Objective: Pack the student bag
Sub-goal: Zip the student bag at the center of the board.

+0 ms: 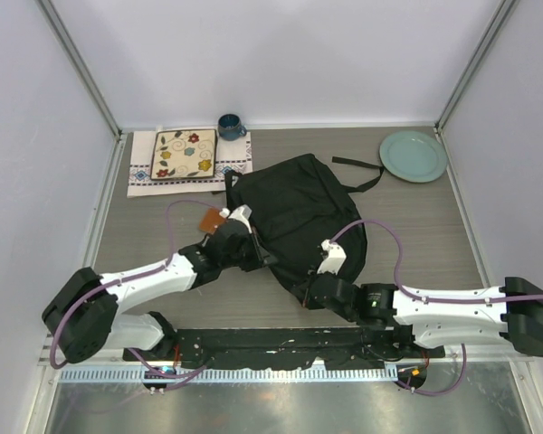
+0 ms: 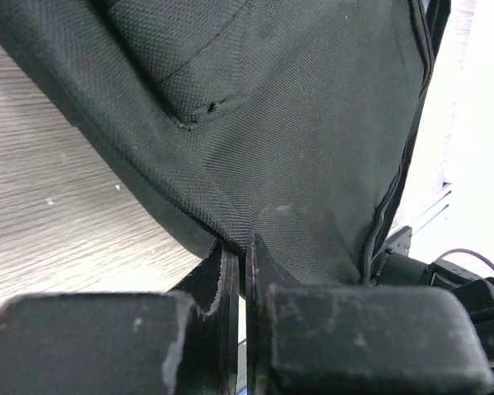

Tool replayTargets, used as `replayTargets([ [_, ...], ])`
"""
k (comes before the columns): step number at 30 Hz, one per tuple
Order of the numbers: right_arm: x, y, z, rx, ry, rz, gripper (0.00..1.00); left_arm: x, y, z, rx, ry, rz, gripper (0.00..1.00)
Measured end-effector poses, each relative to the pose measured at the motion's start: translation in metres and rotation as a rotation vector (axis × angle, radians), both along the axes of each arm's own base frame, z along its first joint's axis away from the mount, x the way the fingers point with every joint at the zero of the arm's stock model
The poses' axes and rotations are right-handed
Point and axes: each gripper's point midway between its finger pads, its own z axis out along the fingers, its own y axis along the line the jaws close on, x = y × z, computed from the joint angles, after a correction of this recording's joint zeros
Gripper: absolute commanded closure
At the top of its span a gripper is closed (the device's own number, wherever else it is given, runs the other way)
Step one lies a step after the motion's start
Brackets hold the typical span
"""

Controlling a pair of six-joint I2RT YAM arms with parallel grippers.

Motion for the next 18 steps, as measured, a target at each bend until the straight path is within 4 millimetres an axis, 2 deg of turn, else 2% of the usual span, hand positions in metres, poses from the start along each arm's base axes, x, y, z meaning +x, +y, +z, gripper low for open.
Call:
replayTargets([
  [5, 0.002, 0.007, 0.008, 0.043, -0.005, 0.002, 1.00, 0.000, 0.023, 0.009, 0.032, -0.011, -0.027, 1.00],
  [9, 0.007, 0.017, 0.021, 0.106, -0.025, 0.006, 1.00, 0.013, 0.050, 0.018, -0.011, 0.006, -0.043, 1.00],
  [12, 0.007, 0.025, 0.024, 0.115, -0.033, 0.038, 1.00, 0.013, 0.057, 0.017, -0.018, 0.022, -0.107, 1.00],
  [18, 0.000, 0.035, 0.010, 0.045, -0.031, 0.141, 1.00, 0.018, 0.054, 0.006, 0.001, 0.087, -0.210, 1.00],
])
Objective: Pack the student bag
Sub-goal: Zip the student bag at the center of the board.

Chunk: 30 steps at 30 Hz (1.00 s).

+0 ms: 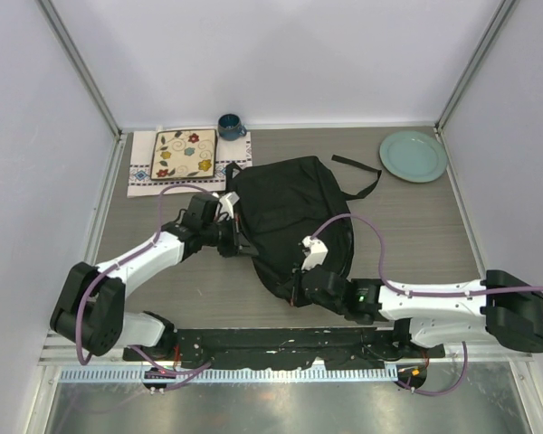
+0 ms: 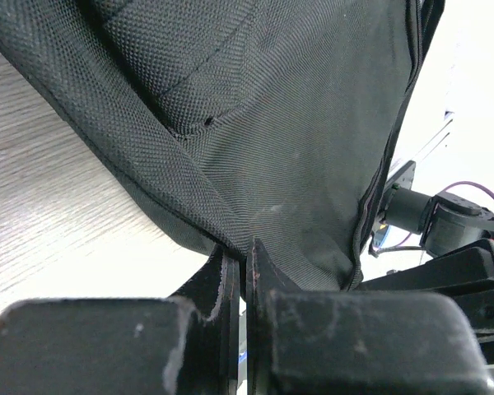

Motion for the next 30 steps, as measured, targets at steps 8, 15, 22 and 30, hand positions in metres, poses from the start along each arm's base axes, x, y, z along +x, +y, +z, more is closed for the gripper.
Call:
replayTargets([
  [8, -0.001, 0.009, -0.003, -0.019, 0.003, 0.043, 1.00, 0.005, 0.009, 0.002, -0.001, 0.040, -0.016, 1.00],
  [15, -0.001, -0.002, 0.015, 0.140, 0.087, -0.071, 1.00, 0.001, 0.013, 0.004, -0.024, 0.069, -0.030, 1.00],
  [22, -0.016, -0.045, 0.004, 0.347, 0.267, -0.209, 1.00, 0.019, 0.032, -0.002, 0.021, 0.022, 0.041, 1.00],
  [30, -0.023, -0.063, -0.027, 0.226, 0.324, -0.253, 1.00, 0.033, 0.051, -0.004, 0.061, -0.031, 0.133, 0.68],
])
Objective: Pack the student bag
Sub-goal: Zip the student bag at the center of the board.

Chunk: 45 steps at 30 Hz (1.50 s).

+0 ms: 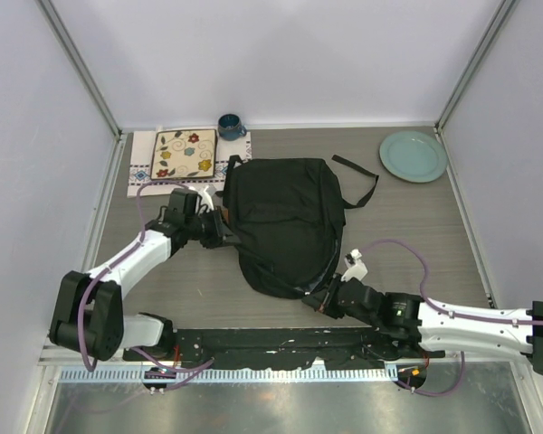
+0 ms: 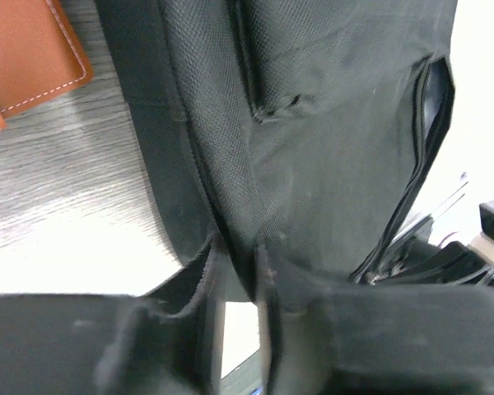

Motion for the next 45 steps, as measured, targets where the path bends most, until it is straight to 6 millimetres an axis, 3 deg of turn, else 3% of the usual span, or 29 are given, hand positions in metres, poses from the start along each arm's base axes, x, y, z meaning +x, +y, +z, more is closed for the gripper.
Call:
replayTargets([
  [1, 0.000, 0.001, 0.000, -0.011, -0.001, 0.004, 1.00, 0.000, 0.000, 0.001, -0.003, -0.007, 0.002, 0.57],
  [2, 0.001, 0.002, -0.001, -0.035, -0.002, 0.011, 1.00, 0.000, 0.000, 0.004, -0.010, -0.016, 0.012, 0.39],
  [5, 0.004, 0.011, 0.003, -0.092, -0.025, 0.043, 1.00, 0.001, 0.003, 0.012, -0.030, -0.052, 0.036, 0.27],
  [12, 0.011, 0.028, 0.026, -0.126, -0.120, 0.118, 1.00, -0.015, 0.003, 0.027, -0.092, -0.093, 0.056, 0.20],
  [22, 0.002, 0.024, 0.034, -0.124, -0.210, 0.233, 1.00, -0.030, 0.003, 0.037, -0.136, -0.112, 0.067, 0.19],
  [28, -0.022, 0.020, 0.029, -0.107, -0.241, 0.405, 1.00, -0.031, 0.003, 0.035, -0.131, -0.107, 0.064, 0.19],
  [33, -0.035, 0.010, 0.010, -0.181, -0.208, 0.492, 1.00, -0.031, 0.003, 0.031, -0.125, -0.097, 0.058, 0.19],
  [39, -0.032, -0.010, -0.008, -0.292, -0.185, 0.471, 1.00, -0.032, 0.002, 0.031, -0.127, -0.094, 0.053, 0.19],
  [45, -0.025, -0.014, 0.007, -0.256, -0.227, 0.413, 0.97, -0.035, 0.000, 0.030, -0.133, -0.084, 0.041, 0.18],
])
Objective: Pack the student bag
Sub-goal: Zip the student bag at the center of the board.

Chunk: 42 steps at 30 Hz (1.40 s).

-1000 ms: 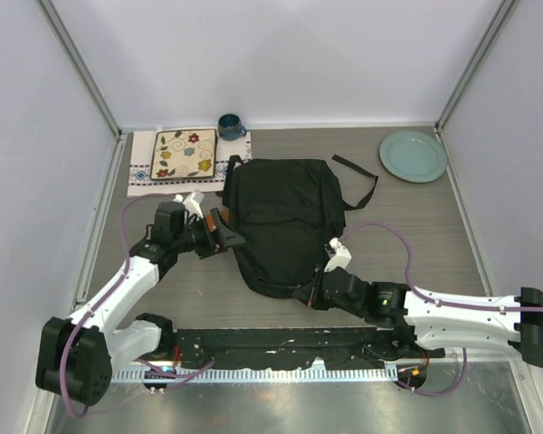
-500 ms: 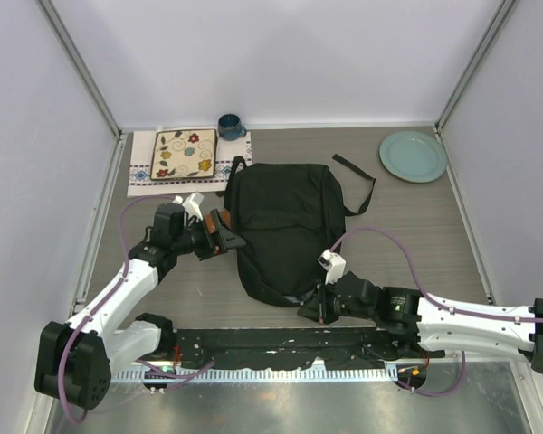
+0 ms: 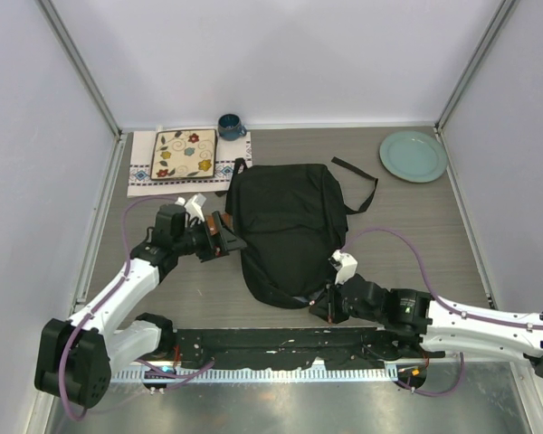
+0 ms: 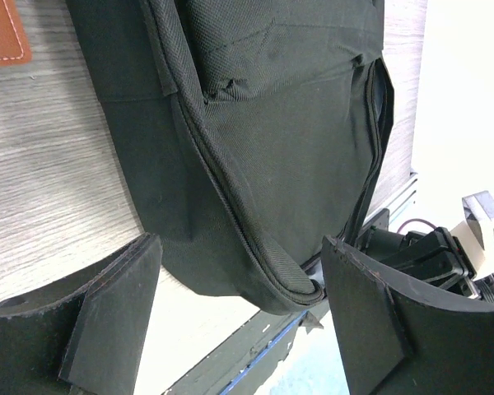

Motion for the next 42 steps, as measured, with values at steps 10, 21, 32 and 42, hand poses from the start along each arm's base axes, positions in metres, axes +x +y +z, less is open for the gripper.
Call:
replayTargets([
  [10, -0.002, -0.003, -0.014, -0.031, 0.022, -0.006, 0.75, -0.013, -0.013, -0.010, -0.019, 0.030, -0.041, 0.18],
  [21, -0.003, -0.004, -0.018, -0.045, 0.039, -0.014, 0.53, -0.012, -0.024, -0.010, -0.036, 0.027, -0.063, 0.18],
  [32, 0.007, -0.021, 0.009, 0.044, -0.013, -0.111, 0.39, -0.016, -0.037, -0.014, -0.045, 0.041, -0.095, 0.19],
  [42, 0.045, -0.064, 0.039, 0.038, -0.098, -0.435, 0.32, -0.017, -0.047, -0.025, -0.030, 0.067, -0.106, 0.56],
])
